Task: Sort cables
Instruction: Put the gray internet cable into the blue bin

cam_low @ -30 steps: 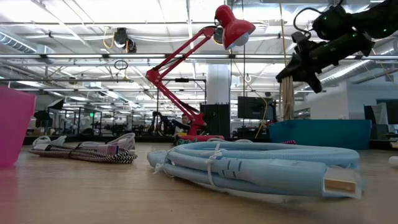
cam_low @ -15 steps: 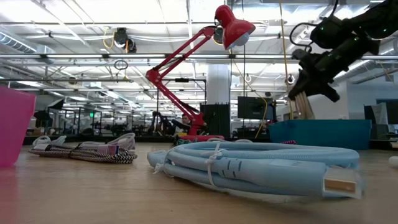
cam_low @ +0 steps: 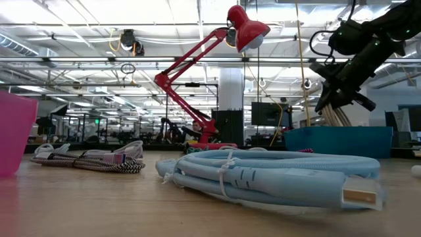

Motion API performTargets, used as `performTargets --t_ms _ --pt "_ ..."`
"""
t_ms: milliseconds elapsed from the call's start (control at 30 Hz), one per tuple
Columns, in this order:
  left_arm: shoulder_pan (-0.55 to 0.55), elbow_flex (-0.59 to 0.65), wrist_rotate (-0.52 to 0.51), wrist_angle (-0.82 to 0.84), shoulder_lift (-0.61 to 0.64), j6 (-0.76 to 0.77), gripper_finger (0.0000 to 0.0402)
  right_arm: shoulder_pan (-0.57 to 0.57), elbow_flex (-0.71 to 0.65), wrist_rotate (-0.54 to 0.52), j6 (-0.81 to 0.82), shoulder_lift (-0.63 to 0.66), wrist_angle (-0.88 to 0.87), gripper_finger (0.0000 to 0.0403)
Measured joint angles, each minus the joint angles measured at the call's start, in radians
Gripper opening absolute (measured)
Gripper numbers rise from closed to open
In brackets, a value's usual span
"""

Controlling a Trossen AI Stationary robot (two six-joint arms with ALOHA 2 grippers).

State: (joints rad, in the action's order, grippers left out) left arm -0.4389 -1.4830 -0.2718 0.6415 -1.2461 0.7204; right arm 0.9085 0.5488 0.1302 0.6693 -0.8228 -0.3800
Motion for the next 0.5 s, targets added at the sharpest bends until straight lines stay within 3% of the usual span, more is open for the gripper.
performTargets --t_ms 100,333,500 --pt "0.0 0.0 0.0 0.0 0.0 0.0 0.0175 0.0 0.0 0.001 -0.034 -0.004 0.001 0.0046" --pt "0.0 0.0 0.0 0.0 0.0 0.001 0.0175 0.005 0.0 -0.01 -0.059 -0.004 0.013 0.0178" --pt "0.0 0.0 0.0 0.0 0.0 0.001 0.0175 0.025 0.0 0.001 -0.011 0.004 0.072 0.023"
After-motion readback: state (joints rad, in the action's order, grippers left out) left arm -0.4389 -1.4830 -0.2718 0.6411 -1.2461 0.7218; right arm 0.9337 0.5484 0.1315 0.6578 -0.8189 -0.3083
